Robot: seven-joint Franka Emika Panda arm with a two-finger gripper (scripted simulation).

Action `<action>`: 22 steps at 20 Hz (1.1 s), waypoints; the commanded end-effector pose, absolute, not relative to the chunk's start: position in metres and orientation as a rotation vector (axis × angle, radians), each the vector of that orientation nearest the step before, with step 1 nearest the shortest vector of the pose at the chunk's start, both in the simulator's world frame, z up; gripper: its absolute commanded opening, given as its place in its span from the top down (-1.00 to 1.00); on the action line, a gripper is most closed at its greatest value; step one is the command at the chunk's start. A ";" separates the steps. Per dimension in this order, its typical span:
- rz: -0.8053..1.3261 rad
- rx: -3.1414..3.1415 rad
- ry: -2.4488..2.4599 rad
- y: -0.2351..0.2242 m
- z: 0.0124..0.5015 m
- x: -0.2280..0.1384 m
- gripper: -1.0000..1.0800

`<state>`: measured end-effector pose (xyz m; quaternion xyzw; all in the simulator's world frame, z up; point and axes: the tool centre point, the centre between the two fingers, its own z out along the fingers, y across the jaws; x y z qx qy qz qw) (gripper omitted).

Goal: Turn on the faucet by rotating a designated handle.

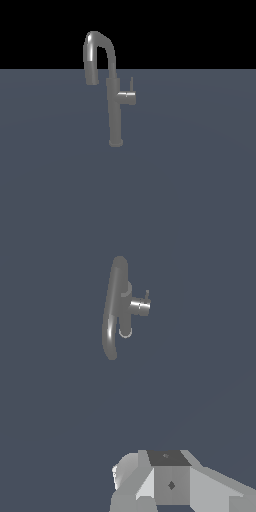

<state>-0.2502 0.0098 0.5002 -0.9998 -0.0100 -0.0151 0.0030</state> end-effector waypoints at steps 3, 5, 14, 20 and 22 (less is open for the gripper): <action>-0.045 -3.134 -0.029 0.010 0.500 -0.250 1.00; -0.038 -3.129 -0.021 0.010 0.500 -0.248 1.00; 0.045 -3.069 0.073 0.015 0.498 -0.228 1.00; 0.150 -2.984 0.192 0.019 0.495 -0.201 1.00; 0.192 -2.945 0.240 0.020 0.493 -0.190 1.00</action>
